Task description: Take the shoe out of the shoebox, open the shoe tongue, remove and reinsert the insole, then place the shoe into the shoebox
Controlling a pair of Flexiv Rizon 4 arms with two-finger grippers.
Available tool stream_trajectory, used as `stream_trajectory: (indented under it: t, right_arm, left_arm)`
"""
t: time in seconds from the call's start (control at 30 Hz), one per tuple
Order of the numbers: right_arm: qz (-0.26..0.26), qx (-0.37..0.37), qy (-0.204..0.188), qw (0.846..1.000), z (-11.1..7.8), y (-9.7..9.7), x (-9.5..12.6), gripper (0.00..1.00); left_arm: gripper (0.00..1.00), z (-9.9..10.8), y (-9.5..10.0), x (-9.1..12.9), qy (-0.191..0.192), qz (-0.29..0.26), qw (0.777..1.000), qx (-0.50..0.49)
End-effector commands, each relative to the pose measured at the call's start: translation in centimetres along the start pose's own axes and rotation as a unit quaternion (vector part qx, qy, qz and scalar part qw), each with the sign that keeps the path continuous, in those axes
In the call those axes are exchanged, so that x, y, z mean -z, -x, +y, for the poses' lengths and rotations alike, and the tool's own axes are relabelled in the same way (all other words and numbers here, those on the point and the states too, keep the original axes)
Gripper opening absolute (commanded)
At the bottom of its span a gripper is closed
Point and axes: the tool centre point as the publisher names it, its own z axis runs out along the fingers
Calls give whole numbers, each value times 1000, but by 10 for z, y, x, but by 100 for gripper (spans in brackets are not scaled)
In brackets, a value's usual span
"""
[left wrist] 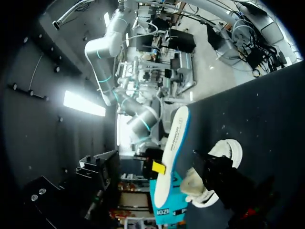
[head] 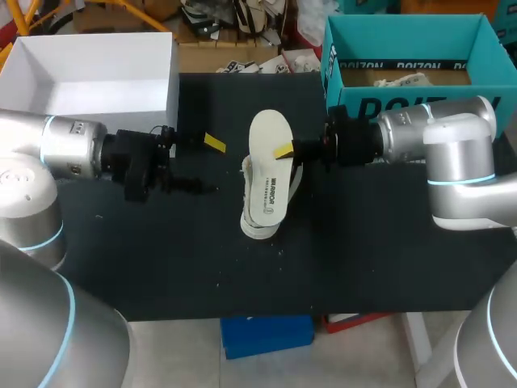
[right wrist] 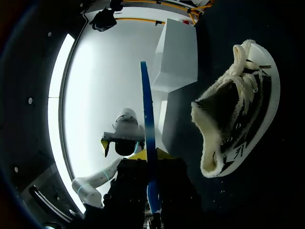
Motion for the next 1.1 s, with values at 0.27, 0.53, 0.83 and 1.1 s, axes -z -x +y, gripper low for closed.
stream_trajectory:
  t: [0.27,0.53,0.83,1.1]
  right_arm:
    - [-1,-1,-1,1000,0,1,-1,0]
    - [-1,-1,-1,1000,0,1,-1,0]
    - [-1,-1,-1,1000,0,1,-1,0]
    - [-1,-1,-1,1000,0,1,-1,0]
  left_arm:
    - [100,16,-10,-18,1,-110,994,-27]
    - [99,28,-22,-42,-16,-91,994,-52]
    - [45,33,-27,-63,-24,-94,993,-65]
    - [44,34,-31,-76,-27,-85,993,-77]
